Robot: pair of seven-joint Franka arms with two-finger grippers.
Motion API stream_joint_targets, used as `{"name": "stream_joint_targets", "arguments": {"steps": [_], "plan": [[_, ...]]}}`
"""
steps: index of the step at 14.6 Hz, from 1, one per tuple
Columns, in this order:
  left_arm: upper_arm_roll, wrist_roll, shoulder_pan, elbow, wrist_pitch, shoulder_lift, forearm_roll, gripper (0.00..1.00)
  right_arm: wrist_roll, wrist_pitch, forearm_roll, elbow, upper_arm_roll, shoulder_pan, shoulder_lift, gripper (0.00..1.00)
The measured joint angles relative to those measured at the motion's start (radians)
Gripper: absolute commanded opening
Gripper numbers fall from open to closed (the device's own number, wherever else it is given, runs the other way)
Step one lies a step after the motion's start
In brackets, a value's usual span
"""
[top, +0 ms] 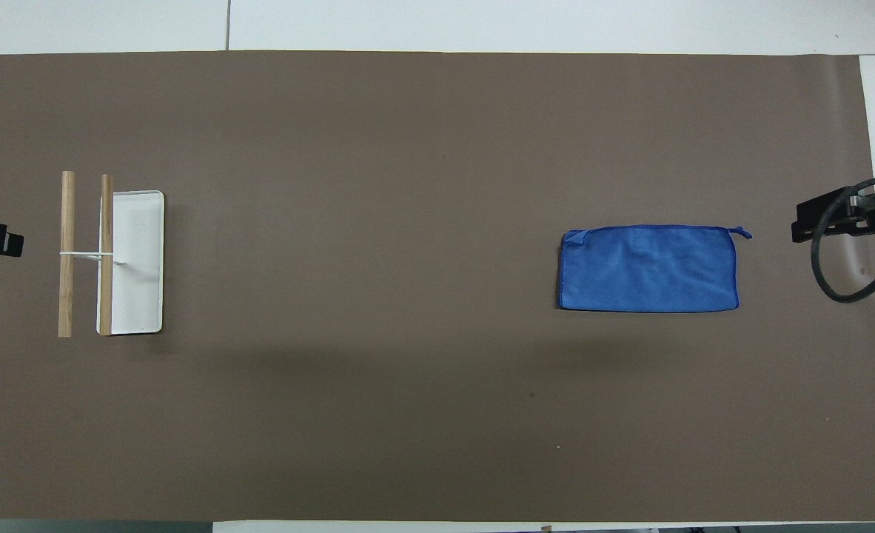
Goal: Right arm passes towel to left arm to hang
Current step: 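Move the right gripper toward the blue towel, then lower the right gripper onto the blue towel and close on it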
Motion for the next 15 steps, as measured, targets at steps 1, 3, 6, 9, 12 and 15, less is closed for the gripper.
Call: {"name": "stream_joint_targets", "arguments": {"steps": [1,3,6,9,12,15], "plan": [[0.000,0.000,0.000,0.000,-0.004,0.000,0.000,1.00,0.000,0.033,0.000,-0.037,0.000,0.000,-0.011,1.00],[0.000,0.000,0.000,0.000,-0.016,0.000,0.000,1.00,0.000,0.167,0.000,-0.160,0.000,0.000,-0.050,1.00],[0.000,0.000,0.000,0.000,-0.018,0.000,0.000,1.00,0.000,0.352,0.001,-0.350,0.001,0.014,-0.093,1.00],[0.000,0.000,0.000,0.000,-0.019,0.000,0.000,1.00,0.000,0.531,0.001,-0.468,0.002,0.032,-0.048,1.00],[0.000,0.000,0.000,0.000,-0.020,0.000,0.000,1.00,0.000,0.732,0.003,-0.551,0.001,0.031,0.041,1.00],[0.001,0.000,0.000,0.000,-0.020,0.000,0.000,1.00,-0.026,0.882,0.039,-0.641,0.000,0.030,0.083,1.00]]}}
